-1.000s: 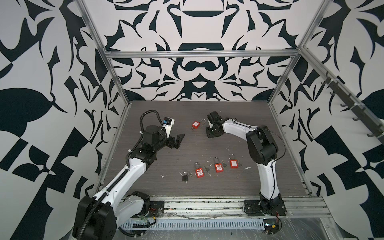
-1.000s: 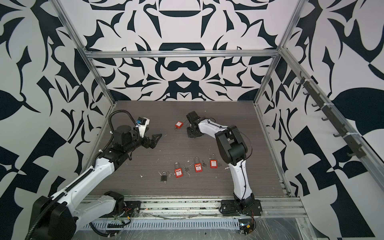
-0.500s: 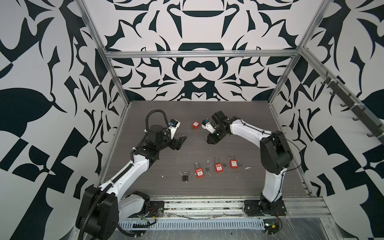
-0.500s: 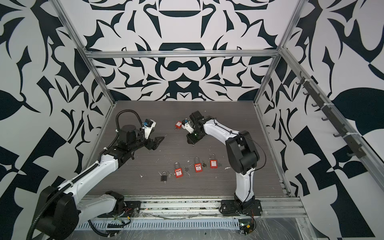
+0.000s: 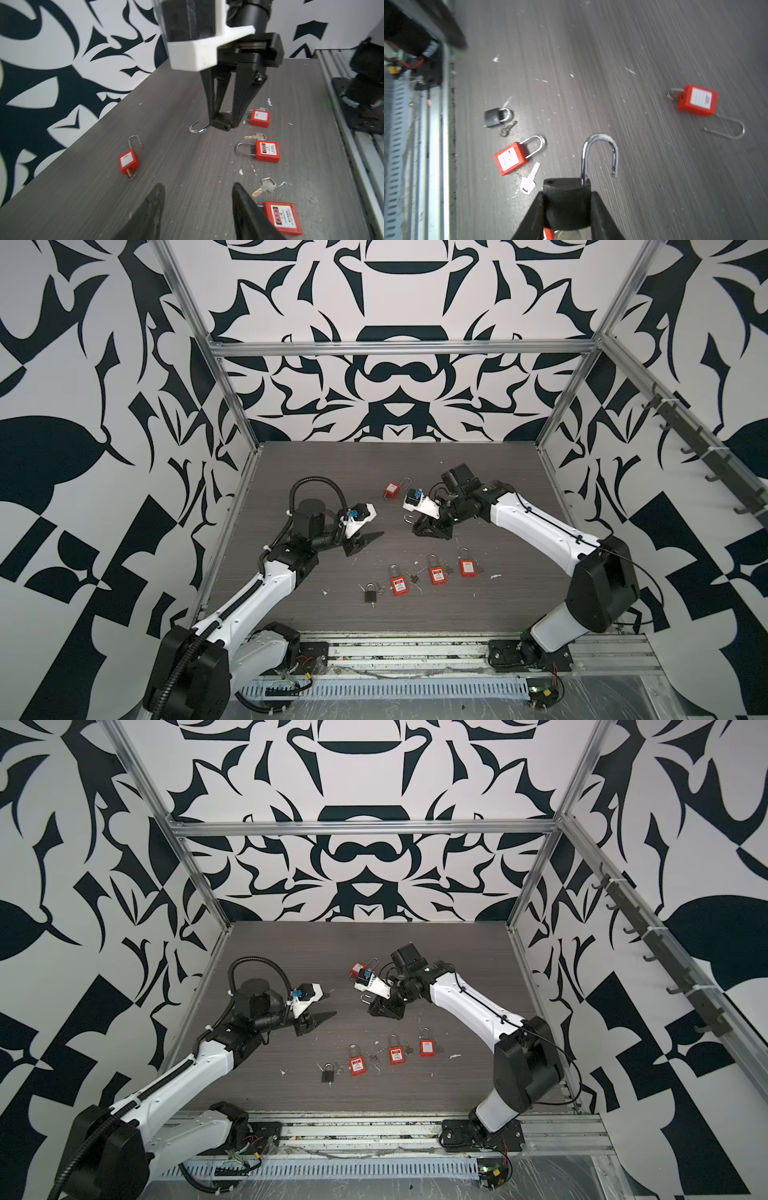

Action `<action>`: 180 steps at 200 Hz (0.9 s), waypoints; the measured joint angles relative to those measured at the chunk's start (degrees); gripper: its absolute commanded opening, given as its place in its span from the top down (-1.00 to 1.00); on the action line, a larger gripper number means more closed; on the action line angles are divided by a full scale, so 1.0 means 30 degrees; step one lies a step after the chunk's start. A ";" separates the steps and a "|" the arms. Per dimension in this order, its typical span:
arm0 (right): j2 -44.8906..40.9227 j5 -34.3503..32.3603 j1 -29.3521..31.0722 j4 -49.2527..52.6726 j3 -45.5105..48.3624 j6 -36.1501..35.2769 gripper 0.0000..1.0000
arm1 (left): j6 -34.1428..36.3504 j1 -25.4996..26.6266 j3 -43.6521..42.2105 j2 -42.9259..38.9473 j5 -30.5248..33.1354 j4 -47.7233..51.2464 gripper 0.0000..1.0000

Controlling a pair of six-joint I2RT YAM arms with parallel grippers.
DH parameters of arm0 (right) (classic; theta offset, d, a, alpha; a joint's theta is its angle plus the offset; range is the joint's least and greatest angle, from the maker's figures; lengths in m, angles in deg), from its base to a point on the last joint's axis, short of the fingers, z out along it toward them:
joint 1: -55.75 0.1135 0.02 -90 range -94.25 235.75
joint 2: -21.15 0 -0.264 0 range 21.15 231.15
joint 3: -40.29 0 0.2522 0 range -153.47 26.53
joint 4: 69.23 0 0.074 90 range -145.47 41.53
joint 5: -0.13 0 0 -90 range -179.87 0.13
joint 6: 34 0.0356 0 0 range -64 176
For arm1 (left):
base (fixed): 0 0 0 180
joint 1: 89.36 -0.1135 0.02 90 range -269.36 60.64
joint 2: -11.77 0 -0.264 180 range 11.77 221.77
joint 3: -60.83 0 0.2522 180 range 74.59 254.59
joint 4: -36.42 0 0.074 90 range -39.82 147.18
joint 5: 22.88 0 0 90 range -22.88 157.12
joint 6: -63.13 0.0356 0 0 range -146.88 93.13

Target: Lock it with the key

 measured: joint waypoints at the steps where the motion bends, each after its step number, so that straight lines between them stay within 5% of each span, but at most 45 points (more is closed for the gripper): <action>1: -0.0015 0.0044 0.0007 -0.0007 0.0000 -0.0029 0.56 | 0.0087 0.0066 0.0000 0.0007 -0.0022 -0.0022 -0.06; 31: -0.0124 0.1056 0.0299 0.0270 -0.0073 -0.0342 0.63 | 0.1661 0.1086 0.0000 0.0459 -0.0262 -0.0561 0.18; 138: -0.0080 0.1989 0.1392 0.1246 -0.0233 -0.0393 0.61 | 0.6076 0.2849 0.0000 0.2390 0.2120 -0.1545 0.10; 180: -0.0073 0.2178 0.1399 0.1610 -0.0561 -0.0401 0.63 | 0.6572 0.2922 0.0000 0.2390 0.2492 -0.1610 0.24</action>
